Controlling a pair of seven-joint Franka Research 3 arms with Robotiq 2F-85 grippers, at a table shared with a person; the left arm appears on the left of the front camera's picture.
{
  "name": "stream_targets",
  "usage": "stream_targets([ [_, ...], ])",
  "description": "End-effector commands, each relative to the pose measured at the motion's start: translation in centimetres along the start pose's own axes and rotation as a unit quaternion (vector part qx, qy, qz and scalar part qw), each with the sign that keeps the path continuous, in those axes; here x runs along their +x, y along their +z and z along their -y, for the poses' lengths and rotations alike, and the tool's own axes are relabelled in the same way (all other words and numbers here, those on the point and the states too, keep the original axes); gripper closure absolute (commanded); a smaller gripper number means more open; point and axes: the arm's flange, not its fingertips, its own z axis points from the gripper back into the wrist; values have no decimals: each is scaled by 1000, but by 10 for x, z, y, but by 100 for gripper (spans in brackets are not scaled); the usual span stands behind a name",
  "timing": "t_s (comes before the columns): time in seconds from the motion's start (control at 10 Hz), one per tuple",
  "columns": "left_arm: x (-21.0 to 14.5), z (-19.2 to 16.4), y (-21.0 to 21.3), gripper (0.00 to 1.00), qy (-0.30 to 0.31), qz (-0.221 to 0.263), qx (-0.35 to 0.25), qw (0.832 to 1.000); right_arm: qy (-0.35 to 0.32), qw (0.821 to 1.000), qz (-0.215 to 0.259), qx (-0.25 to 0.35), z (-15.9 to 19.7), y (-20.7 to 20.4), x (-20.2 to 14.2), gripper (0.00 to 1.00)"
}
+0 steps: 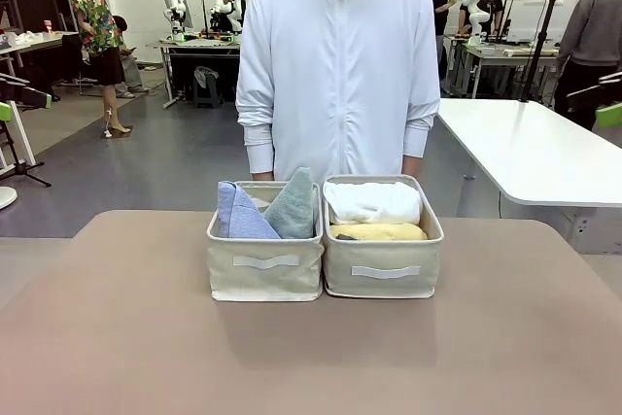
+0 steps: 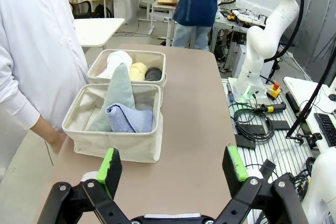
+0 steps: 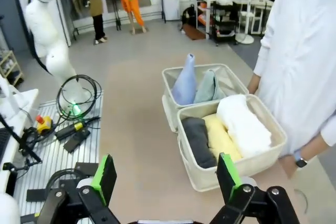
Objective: Sort the towels based on their folding style.
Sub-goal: Pick up another triangle-folded towel from the table and place it in the left Fabric basket.
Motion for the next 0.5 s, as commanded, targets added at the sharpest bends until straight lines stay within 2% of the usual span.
stream_targets([
  [0.0, 2, 1, 1, 0, -4, 3, 0, 1000, 43, 998, 38, 7, -8, 26, 4, 0],
  [0.1, 2, 1, 1, 0, -4, 3, 0, 1000, 66, 996, 50, 17, -15, 41, 8, 0],
  [0.2, 2, 1, 1, 0, -4, 3, 0, 1000, 68, 997, 40, 20, -19, 54, 11, 0],
  [0.3, 2, 1, 1, 0, -4, 3, 0, 1000, 37, 999, 23, 5, -14, 29, 2, 0],
  [0.4, 2, 1, 1, 0, -4, 3, 0, 1000, 37, 999, 23, 5, -14, 29, 2, 0],
])
